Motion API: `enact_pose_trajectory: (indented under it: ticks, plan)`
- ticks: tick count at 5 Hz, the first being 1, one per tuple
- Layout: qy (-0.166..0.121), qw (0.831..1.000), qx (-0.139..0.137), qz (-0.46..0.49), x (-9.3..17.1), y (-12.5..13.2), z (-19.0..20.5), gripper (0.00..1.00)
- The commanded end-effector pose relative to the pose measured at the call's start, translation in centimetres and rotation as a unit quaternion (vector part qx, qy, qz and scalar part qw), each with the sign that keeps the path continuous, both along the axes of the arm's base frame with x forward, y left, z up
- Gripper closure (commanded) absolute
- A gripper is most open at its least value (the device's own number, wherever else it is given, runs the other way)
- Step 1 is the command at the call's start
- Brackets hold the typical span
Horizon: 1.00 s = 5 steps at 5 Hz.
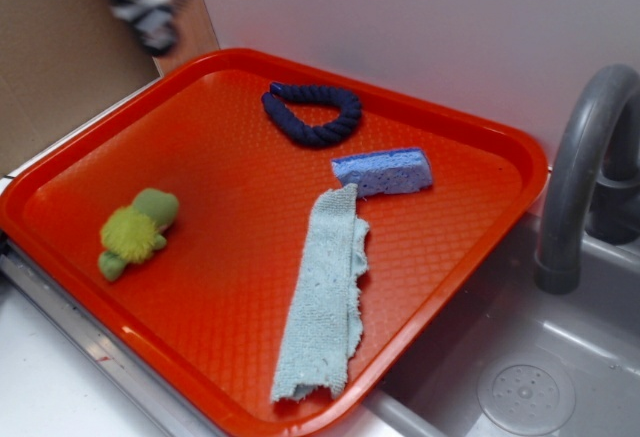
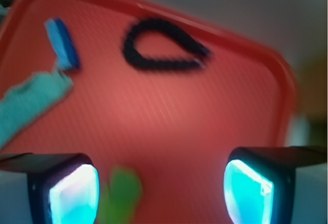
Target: Grab the blue sponge.
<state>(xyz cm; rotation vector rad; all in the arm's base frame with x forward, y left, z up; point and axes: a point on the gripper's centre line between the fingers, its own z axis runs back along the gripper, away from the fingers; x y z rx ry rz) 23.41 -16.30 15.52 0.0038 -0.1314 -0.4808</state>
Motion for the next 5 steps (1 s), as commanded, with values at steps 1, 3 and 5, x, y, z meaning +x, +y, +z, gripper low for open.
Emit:
enact_pose_trajectory:
  ticks: [1, 3, 5]
  plan:
    - [-0.012, 0.994, -0.039, -0.105, 0.3, -6.9, -0.6, 0.0]
    - [0.036, 0.991, -0.007, -0.125, -0.5, -10.9, -5.1, 0.0]
    - [0.073, 0.991, 0.013, -0.109, 1.1, -12.4, -7.8, 0.0]
